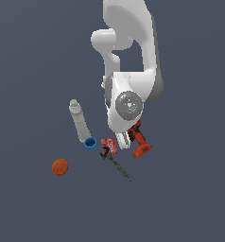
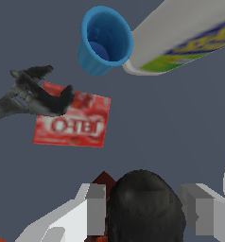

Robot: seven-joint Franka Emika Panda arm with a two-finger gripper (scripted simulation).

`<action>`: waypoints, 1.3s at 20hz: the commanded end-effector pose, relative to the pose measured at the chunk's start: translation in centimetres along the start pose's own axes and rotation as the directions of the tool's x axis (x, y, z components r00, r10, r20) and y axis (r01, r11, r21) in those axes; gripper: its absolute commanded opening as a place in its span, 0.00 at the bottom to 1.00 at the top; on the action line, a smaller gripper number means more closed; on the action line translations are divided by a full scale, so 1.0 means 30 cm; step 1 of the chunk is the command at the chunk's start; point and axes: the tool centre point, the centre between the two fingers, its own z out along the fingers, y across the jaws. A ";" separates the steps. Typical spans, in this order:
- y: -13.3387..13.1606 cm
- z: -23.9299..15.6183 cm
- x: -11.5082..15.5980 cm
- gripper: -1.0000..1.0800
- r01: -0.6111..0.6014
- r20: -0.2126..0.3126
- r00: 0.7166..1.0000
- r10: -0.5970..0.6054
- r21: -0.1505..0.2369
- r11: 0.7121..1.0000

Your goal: Pick up a designated object from a clutter of objects.

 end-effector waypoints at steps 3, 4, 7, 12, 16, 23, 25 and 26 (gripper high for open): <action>0.104 -0.115 0.048 0.00 -0.003 0.000 1.000 0.003 0.005 1.000; 0.131 -0.142 0.059 0.00 -0.004 0.001 1.000 0.004 0.005 1.000; 0.215 -0.230 0.093 0.00 -0.004 0.001 1.000 0.004 0.005 1.000; 0.356 -0.379 0.152 0.00 -0.005 0.002 1.000 0.005 0.005 1.000; 0.466 -0.498 0.198 0.00 -0.005 0.002 1.000 0.005 0.005 1.000; 0.625 -0.677 0.271 0.00 -0.005 0.001 1.000 0.005 0.004 1.000; 0.657 -0.716 0.286 0.00 -0.005 0.001 1.000 0.005 0.004 1.000; 0.671 -0.734 0.292 0.00 -0.005 0.000 1.000 0.005 0.004 1.000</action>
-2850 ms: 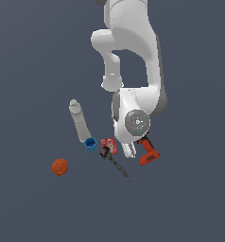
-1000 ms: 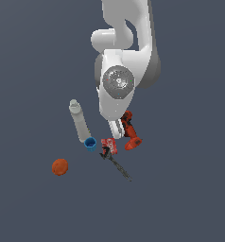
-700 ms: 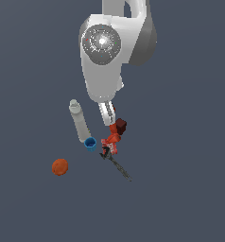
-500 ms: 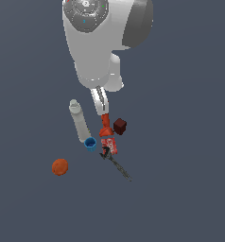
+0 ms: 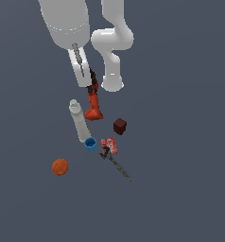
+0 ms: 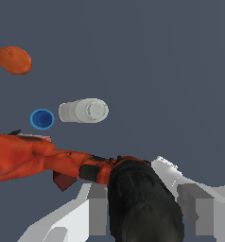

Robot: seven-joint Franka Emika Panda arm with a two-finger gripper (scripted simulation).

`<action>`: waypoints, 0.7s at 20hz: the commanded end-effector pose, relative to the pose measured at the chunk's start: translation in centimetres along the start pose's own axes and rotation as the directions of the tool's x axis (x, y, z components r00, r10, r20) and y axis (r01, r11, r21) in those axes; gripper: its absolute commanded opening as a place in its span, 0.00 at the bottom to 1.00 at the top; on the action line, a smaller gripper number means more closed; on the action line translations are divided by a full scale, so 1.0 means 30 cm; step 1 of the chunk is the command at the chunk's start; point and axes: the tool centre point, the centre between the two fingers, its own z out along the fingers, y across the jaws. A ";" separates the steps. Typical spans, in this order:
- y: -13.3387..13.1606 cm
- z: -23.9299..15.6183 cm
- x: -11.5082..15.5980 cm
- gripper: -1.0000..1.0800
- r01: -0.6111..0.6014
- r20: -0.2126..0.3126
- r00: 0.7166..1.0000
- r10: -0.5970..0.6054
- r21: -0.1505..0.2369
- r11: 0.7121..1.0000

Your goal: Pick up a designated object from a clutter of objects.

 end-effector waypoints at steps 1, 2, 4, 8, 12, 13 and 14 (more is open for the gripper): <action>0.040 -0.052 0.017 0.00 0.001 -0.002 1.000 -0.001 0.004 1.000; 0.051 -0.066 0.023 0.00 0.001 -0.002 1.000 -0.001 0.004 1.000; 0.069 -0.090 0.033 0.00 0.001 -0.003 1.000 -0.001 0.004 1.000; 0.091 -0.119 0.046 0.00 0.002 -0.003 1.000 -0.002 0.003 1.000; 0.093 -0.124 0.048 0.00 0.002 -0.004 1.000 -0.002 0.003 1.000; 0.090 -0.122 0.048 0.00 0.002 -0.004 1.000 -0.002 0.003 1.000; 0.088 -0.120 0.047 0.00 0.002 -0.004 1.000 -0.002 0.003 1.000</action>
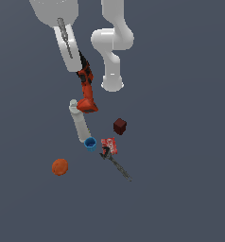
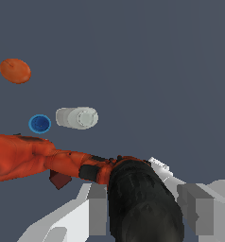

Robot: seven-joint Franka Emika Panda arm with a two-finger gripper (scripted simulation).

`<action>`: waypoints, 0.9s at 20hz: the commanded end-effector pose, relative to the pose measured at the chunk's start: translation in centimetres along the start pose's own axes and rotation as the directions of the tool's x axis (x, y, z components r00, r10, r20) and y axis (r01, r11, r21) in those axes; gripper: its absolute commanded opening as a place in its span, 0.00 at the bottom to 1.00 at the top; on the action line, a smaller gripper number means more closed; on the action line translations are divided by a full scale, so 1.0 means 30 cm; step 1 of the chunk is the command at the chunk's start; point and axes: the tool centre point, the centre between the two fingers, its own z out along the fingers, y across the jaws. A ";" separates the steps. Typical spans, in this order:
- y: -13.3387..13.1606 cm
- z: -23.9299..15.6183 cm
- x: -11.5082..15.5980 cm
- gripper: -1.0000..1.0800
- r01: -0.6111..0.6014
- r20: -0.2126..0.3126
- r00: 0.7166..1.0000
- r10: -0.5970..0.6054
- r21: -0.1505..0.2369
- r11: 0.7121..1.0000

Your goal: Pick up a designated object from a clutter of objects.

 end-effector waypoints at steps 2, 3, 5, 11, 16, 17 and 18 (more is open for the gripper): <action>-0.002 0.001 -0.001 0.00 0.000 0.000 1.000 0.000 0.000 1.000; -0.001 0.000 -0.001 0.00 0.000 0.000 1.000 0.000 0.000 1.000; -0.001 -0.006 -0.006 0.00 0.000 0.000 1.000 0.000 0.000 1.000; 0.005 -0.064 -0.046 0.00 0.001 0.000 1.000 -0.001 0.000 1.000; 0.011 -0.145 -0.102 0.00 0.002 0.000 1.000 -0.002 0.000 1.000; 0.012 -0.164 -0.115 0.00 0.002 0.000 1.000 -0.002 0.000 1.000; 0.013 -0.181 -0.126 0.00 0.002 0.000 1.000 -0.002 0.000 1.000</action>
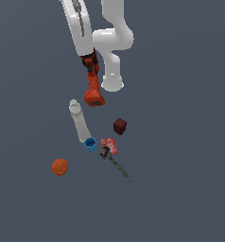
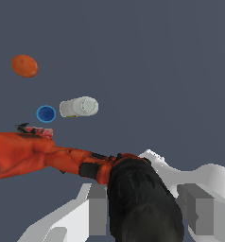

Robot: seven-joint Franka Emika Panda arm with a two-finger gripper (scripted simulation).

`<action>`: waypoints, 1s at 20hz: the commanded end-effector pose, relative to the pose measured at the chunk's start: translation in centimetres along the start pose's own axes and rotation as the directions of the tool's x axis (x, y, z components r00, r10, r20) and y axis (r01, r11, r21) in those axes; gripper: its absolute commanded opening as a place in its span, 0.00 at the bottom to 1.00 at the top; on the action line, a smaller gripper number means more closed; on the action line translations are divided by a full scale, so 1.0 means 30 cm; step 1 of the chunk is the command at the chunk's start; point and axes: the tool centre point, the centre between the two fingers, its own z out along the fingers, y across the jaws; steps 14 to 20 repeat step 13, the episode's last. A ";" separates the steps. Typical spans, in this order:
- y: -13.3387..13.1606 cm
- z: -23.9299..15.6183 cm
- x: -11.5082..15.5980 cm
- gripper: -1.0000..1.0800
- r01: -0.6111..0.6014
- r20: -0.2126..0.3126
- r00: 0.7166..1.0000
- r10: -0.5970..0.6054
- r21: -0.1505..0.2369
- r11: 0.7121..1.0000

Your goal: Pick up a designated object from a clutter of objects.

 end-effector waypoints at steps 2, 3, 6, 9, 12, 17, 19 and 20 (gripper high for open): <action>0.008 -0.063 -0.038 0.00 0.000 -0.002 1.000 0.000 0.005 1.000; 0.008 -0.075 -0.046 0.00 0.000 -0.002 1.000 0.000 0.005 1.000; 0.009 -0.103 -0.064 0.00 0.000 -0.002 1.000 0.000 0.005 1.000; 0.009 -0.121 -0.075 0.00 0.000 -0.002 1.000 0.000 0.005 1.000; 0.010 -0.128 -0.079 0.00 -0.001 -0.002 1.000 0.001 0.005 1.000; 0.010 -0.129 -0.079 0.00 -0.001 -0.002 1.000 0.001 0.005 1.000; 0.010 -0.129 -0.079 0.00 -0.001 -0.002 1.000 0.001 0.005 1.000; 0.010 -0.129 -0.079 0.00 -0.001 -0.002 1.000 0.001 0.005 1.000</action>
